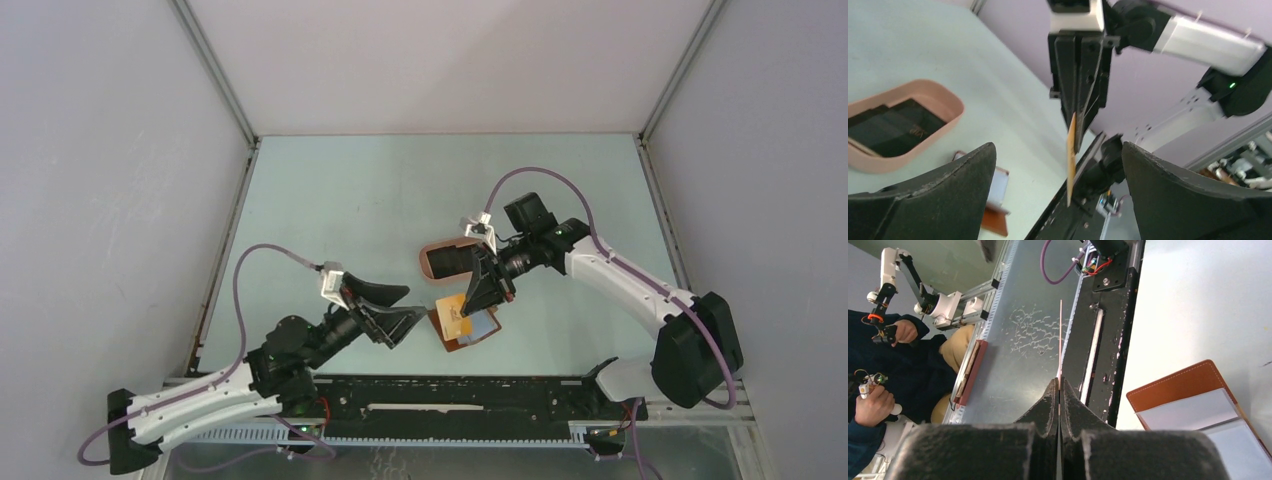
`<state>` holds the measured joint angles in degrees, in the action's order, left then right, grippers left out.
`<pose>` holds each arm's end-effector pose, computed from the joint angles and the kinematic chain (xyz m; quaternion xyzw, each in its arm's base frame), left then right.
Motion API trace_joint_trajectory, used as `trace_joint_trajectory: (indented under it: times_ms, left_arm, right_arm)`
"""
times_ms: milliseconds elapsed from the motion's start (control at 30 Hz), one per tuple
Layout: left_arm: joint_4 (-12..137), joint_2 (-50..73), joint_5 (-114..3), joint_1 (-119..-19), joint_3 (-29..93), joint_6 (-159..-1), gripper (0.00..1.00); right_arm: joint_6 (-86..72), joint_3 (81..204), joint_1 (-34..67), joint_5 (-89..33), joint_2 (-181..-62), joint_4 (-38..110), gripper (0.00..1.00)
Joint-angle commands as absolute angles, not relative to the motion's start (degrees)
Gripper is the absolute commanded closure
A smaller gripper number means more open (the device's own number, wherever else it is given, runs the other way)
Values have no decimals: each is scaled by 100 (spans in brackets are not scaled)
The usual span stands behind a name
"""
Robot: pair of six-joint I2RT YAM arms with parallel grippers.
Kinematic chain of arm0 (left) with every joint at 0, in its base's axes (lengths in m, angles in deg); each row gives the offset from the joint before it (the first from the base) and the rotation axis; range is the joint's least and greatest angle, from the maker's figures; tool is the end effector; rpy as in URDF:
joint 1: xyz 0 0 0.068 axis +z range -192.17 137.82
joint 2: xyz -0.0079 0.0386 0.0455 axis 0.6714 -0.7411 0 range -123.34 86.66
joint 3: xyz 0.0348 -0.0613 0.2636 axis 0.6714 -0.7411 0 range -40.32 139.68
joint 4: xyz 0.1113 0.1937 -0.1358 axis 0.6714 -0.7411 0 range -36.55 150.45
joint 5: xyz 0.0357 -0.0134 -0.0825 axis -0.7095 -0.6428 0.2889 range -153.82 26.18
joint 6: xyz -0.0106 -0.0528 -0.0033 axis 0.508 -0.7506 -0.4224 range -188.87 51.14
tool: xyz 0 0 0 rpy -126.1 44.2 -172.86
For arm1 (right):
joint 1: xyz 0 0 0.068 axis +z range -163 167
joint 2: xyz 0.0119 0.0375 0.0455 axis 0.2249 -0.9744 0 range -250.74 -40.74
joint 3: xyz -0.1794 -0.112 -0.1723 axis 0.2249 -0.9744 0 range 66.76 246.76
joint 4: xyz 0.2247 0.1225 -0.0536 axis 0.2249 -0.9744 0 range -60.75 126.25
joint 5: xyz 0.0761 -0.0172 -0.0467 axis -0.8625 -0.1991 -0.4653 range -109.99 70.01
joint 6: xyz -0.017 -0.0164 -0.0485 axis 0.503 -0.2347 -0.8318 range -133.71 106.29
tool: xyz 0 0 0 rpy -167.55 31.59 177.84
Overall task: Put the credit cards into the card holder
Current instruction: Insert the credit card into the card holder.
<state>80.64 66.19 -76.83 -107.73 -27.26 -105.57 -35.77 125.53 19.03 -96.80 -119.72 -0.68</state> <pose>0.0608 -0.1144 0.2578 0.0687 0.6225 -0.5601 0.5423 0.2060 0.1699 0.2752 -0.4982 0.5896 0.6129 0.1691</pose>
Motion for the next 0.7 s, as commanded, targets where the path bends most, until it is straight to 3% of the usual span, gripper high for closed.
trace_joint_trajectory:
  times_ms: [0, 233, 533, 667]
  left_arm:
    - [7250, 6257, -6736, -10568, -2352, -10318, 2]
    - [7607, 5012, -6067, -10513, -1766, -10291, 21]
    - [7972, 4705, -5574, -10233, -1663, -10464, 39]
    - [8107, 4540, -5384, -10098, -1656, -10553, 64]
  right_arm:
    - [-4062, 12773, 1951, -9775, -11967, -404, 100]
    - [-4087, 12781, 1979, -9685, -12043, -428, 100]
    - [-4270, 12855, 2037, -9587, -12123, -602, 100]
    - [-4349, 12886, 2077, -9554, -12142, -680, 100]
